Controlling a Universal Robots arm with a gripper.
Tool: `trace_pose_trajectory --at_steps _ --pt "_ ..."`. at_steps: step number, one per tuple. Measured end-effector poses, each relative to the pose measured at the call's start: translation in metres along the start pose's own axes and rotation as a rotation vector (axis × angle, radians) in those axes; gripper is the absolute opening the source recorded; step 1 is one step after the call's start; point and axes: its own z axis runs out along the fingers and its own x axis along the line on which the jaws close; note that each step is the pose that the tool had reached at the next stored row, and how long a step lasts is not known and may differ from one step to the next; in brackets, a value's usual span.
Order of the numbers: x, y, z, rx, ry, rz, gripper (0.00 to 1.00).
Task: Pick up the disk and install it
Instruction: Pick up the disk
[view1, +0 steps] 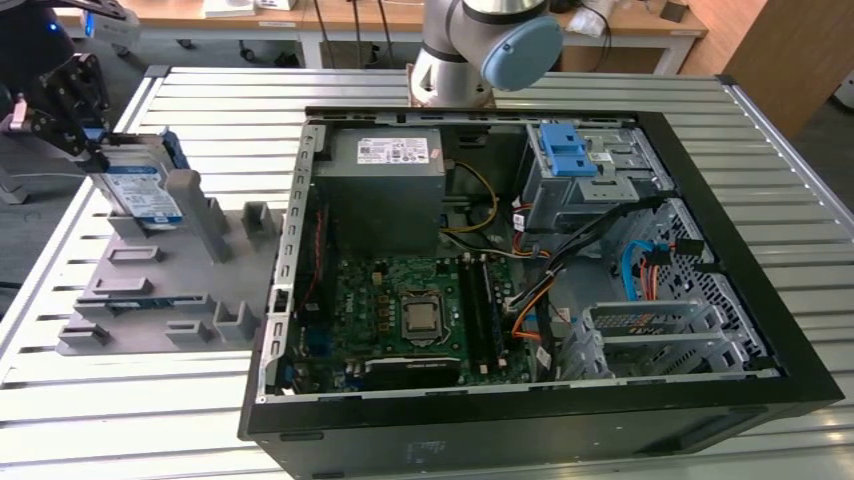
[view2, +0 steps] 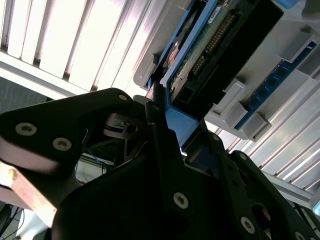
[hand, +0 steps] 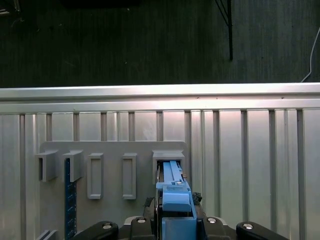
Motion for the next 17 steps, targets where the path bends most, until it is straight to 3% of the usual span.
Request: trace_pose_trajectory --at_steps 9,17 --pt "0.0000 0.0000 -0.0004 -0.0002 0.0001 0.000 0.37" --pt "0.0000 0.0001 -0.0085 0.0004 -0.0024 0.000 0.37"
